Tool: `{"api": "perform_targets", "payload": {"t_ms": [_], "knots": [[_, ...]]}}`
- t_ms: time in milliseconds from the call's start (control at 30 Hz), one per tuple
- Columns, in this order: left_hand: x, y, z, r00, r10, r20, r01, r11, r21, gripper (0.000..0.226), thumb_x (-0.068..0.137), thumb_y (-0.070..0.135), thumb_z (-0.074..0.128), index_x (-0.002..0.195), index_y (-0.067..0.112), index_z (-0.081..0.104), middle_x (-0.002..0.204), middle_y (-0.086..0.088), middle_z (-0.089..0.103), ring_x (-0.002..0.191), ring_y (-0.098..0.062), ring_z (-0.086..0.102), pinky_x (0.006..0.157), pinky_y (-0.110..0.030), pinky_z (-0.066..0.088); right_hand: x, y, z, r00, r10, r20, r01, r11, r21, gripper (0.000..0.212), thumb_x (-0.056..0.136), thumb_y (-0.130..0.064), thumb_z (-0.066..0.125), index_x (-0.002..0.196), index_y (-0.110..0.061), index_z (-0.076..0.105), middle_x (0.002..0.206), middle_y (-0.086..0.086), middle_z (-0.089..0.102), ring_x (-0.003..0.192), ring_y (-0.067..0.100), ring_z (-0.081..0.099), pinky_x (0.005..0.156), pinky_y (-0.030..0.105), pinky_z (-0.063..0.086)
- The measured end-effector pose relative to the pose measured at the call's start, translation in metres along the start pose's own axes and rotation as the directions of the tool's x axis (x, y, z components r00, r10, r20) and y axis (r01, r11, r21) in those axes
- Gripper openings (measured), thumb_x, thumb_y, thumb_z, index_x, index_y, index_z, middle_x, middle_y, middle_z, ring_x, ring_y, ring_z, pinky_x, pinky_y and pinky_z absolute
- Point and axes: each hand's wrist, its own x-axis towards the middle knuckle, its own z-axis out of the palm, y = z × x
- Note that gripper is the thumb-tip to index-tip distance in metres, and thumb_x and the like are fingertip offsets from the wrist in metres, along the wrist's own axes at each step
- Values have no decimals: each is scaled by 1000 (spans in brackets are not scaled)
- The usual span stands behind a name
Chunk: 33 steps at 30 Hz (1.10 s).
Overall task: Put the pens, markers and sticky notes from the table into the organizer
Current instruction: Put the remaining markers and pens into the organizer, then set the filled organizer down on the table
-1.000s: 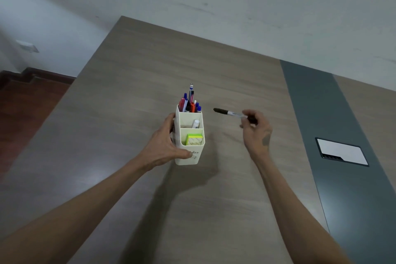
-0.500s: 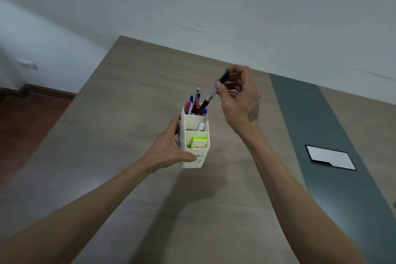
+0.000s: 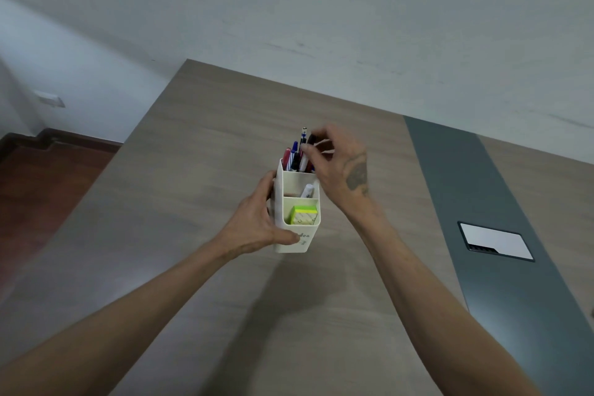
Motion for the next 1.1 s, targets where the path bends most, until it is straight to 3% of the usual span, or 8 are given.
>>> {"api": "perform_targets", "payload": {"t_ms": [133,233,367,500,633,700,833,1100], "knots": [[0,5,1,1000,18,-14,-18,1000,5,116,50,35,93,146,49,30,136,18,60,120,-4,64,97,-23,54,-15,13,2,997,-80,-10,77,977,-201,16,92,-20,68,102,-12,76,103,7,64,87,19,62,72,30,54],[1,5,-1,999,24,-29,-23,1000,16,111,51,34,93,140,55,32,134,19,62,121,-3,64,97,-24,54,-21,15,-1,995,-82,59,91,983,-162,23,94,-14,62,114,-12,73,112,10,61,99,21,60,81,29,53],[-1,8,-7,1000,-7,-1,7,1000,27,117,50,36,93,148,46,29,138,18,58,123,-4,62,100,-29,54,-26,21,-13,976,189,111,-193,981,29,48,94,5,53,140,-10,51,122,10,58,99,15,60,84,12,51],[-4,7,-9,999,-42,10,42,999,12,117,49,34,92,147,48,29,135,24,58,121,4,61,94,-21,53,-55,42,-28,680,587,441,-711,674,199,82,84,20,53,153,-19,29,137,9,54,111,19,60,84,29,56],[-11,2,1,993,-94,68,93,996,13,121,50,30,93,151,42,28,135,28,54,127,3,55,95,-21,51,-101,47,-27,395,409,823,-831,542,130,122,67,14,71,156,-38,7,162,-5,25,141,18,39,101,45,51],[-16,-4,10,989,-108,96,107,994,16,119,53,23,94,152,41,29,139,23,56,132,-4,55,102,-29,54,-117,43,-24,395,339,854,-822,545,164,126,61,11,76,153,-47,12,158,-11,33,141,15,39,104,50,49],[-31,-21,32,981,-149,120,148,989,20,123,52,18,94,154,43,30,141,23,58,132,-5,57,105,-40,56,-145,42,-20,404,362,840,-835,522,176,117,58,18,76,149,-38,28,137,-3,57,129,18,52,94,44,56],[-72,-56,35,964,-232,133,227,973,49,119,59,11,92,155,43,30,138,21,61,132,-5,57,108,-39,53,-188,22,-1,332,414,847,-857,507,88,116,61,19,76,150,-37,26,134,-8,57,121,11,56,86,40,60]]}}
